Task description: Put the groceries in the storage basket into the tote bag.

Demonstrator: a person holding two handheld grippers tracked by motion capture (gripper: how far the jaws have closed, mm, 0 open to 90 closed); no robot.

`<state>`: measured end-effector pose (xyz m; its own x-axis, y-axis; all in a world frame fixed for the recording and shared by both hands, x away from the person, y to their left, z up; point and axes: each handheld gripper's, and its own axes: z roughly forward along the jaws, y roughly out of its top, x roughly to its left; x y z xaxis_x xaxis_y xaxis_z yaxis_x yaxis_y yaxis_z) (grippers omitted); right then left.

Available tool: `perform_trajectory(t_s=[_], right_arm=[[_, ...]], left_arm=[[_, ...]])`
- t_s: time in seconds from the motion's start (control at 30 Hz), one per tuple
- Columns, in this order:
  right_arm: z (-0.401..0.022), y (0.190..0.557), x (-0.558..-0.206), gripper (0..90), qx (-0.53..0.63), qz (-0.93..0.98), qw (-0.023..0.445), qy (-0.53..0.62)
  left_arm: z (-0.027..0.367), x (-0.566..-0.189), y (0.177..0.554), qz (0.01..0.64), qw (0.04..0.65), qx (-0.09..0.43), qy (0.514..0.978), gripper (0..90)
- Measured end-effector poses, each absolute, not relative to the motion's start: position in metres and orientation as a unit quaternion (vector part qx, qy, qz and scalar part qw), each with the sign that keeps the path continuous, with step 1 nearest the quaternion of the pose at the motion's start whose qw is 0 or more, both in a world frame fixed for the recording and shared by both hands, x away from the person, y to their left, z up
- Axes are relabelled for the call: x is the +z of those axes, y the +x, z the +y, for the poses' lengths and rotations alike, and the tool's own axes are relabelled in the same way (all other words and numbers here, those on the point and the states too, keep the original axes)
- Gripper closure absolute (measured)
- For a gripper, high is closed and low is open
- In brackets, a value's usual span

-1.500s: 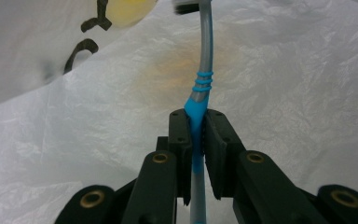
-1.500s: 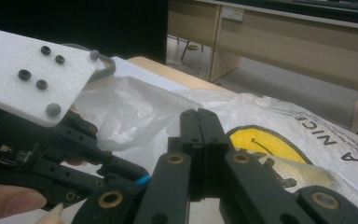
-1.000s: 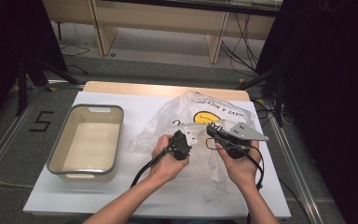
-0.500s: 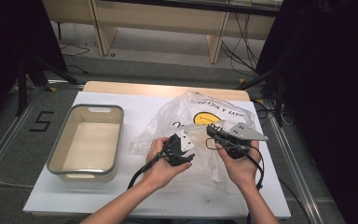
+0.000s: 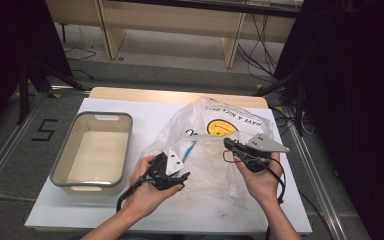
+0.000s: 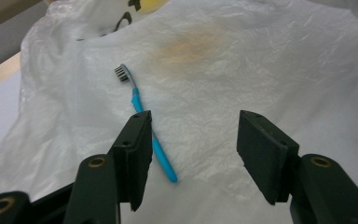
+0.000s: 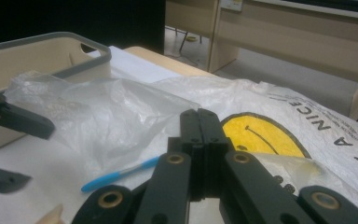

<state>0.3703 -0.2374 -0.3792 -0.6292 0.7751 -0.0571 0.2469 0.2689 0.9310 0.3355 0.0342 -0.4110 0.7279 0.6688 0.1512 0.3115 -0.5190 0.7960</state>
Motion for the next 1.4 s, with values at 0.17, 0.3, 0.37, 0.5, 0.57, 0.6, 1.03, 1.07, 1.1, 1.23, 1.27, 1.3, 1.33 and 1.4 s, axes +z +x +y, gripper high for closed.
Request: perform_trajectory(t_s=[0.17,0.3,0.37,0.5,0.57,0.6,1.03,1.07,1.1,1.23,1.27,1.3,1.33,1.4], right_arm=[[-0.242,0.368,-0.381,90.0,0.494,0.754,0.262,0.343],[-0.244,0.368,-0.383,90.0,0.492,0.755,0.261,0.346],[-0.245,0.368,-0.384,90.0,0.489,0.758,0.259,0.346],[-0.247,0.367,-0.387,90.0,0.483,0.764,0.253,0.344],[-0.248,0.366,-0.388,90.0,0.48,0.767,0.25,0.344],[-0.249,0.366,-0.389,90.0,0.477,0.771,0.246,0.344],[-0.246,0.363,-0.417,90.0,0.429,0.82,0.191,0.326],[-0.245,0.362,-0.42,90.0,0.423,0.825,0.185,0.324],[-0.244,0.362,-0.422,90.0,0.419,0.83,0.18,0.322],[-0.24,0.36,-0.431,90.0,0.405,0.844,0.158,0.315],[-0.239,0.359,-0.433,90.0,0.399,0.849,0.151,0.314],[-0.238,0.358,-0.436,90.0,0.393,0.853,0.145,0.31],[-0.238,0.358,-0.438,90.0,0.388,0.857,0.141,0.309],[-0.237,0.357,-0.442,90.0,0.38,0.863,0.127,0.307]], left_arm=[[0.047,-0.404,0.332,0.302,0.399,0.242,0.832,47.6],[0.054,-0.4,0.333,0.316,0.402,0.255,0.821,48.1],[0.057,-0.399,0.335,0.321,0.4,0.27,0.815,46.0],[0.064,-0.4,0.34,0.34,0.376,0.291,0.811,36.5],[0.066,-0.404,0.343,0.35,0.364,0.283,0.815,32.4],[0.066,-0.406,0.345,0.354,0.358,0.273,0.82,30.6],[0.063,-0.447,0.36,0.35,0.264,0.215,0.873,25.8],[0.063,-0.449,0.361,0.349,0.256,0.214,0.876,26.1],[0.062,-0.452,0.363,0.351,0.25,0.214,0.877,26.1],[0.061,-0.462,0.37,0.357,0.245,0.201,0.879,26.6],[0.062,-0.463,0.371,0.359,0.245,0.194,0.88,26.6],[0.062,-0.465,0.373,0.36,0.245,0.191,0.88,26.6],[0.063,-0.466,0.375,0.362,0.242,0.188,0.88,26.6],[0.063,-0.467,0.377,0.368,0.24,0.191,0.878,27.1]])
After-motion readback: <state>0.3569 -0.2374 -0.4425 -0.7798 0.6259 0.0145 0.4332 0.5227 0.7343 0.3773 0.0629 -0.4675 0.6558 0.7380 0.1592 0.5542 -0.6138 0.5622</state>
